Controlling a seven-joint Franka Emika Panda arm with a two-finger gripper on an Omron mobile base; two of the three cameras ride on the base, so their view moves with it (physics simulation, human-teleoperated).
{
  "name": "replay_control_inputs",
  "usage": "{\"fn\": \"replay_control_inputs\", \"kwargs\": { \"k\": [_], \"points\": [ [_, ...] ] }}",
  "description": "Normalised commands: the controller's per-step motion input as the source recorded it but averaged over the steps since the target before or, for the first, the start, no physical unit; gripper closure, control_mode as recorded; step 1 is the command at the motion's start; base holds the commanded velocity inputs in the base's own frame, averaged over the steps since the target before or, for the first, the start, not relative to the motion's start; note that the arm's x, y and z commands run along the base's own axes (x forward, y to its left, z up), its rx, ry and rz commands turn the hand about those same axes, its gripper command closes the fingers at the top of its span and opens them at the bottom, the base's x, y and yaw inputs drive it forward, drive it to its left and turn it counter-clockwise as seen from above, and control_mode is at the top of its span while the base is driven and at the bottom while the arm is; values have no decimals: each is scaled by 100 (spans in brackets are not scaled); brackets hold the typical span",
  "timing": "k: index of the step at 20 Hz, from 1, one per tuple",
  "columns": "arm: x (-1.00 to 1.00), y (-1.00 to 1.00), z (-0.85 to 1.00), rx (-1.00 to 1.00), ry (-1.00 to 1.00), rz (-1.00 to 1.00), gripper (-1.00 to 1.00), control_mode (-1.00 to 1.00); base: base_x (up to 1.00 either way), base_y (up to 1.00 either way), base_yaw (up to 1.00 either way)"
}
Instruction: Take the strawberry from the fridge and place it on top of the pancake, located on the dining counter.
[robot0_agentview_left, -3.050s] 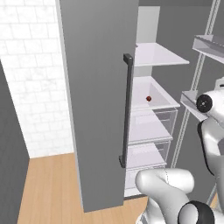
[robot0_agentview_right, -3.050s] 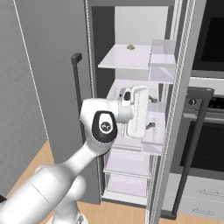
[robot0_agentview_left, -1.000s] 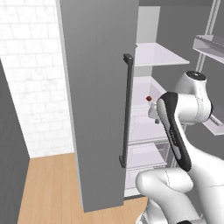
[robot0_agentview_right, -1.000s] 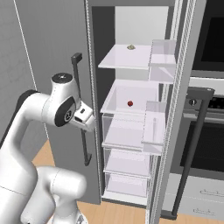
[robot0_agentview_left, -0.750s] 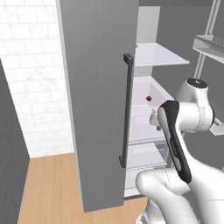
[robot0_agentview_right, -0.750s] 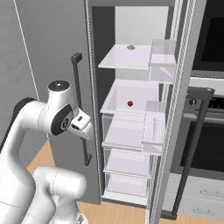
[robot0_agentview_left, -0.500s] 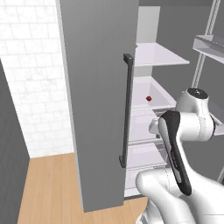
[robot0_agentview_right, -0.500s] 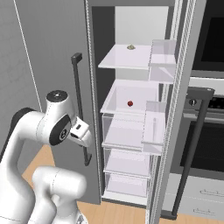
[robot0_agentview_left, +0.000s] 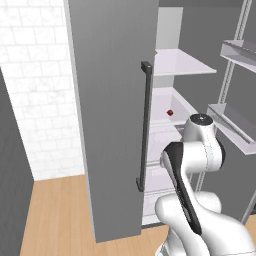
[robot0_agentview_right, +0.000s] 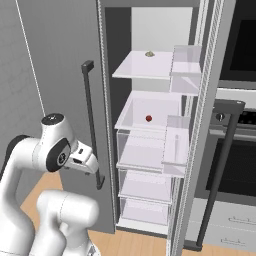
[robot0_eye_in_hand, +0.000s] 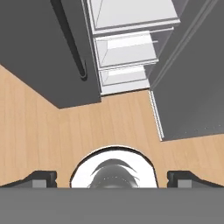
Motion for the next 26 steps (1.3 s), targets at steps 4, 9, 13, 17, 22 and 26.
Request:
{"fn": "replay_control_inputs", "kwargs": {
  "k": [4, 9, 13, 17, 22, 26],
  "points": [
    [0, 2, -14, -4, 2, 3, -100, -100, 0, 0, 0],
    [0, 0, 0, 0, 0, 0, -100, -100, 0, 0, 0],
    [0, 0, 0, 0, 0, 0, -100, -100, 0, 0, 0],
    [-8, 0, 0, 0, -1, -1, -100, 100, -11, 0, -11],
    [0, 0, 0, 0, 0, 0, -100, 100, -17, 0, -35],
    [0, 0, 0, 0, 0, 0, -100, 100, -6, 0, -34]
  ]
}}
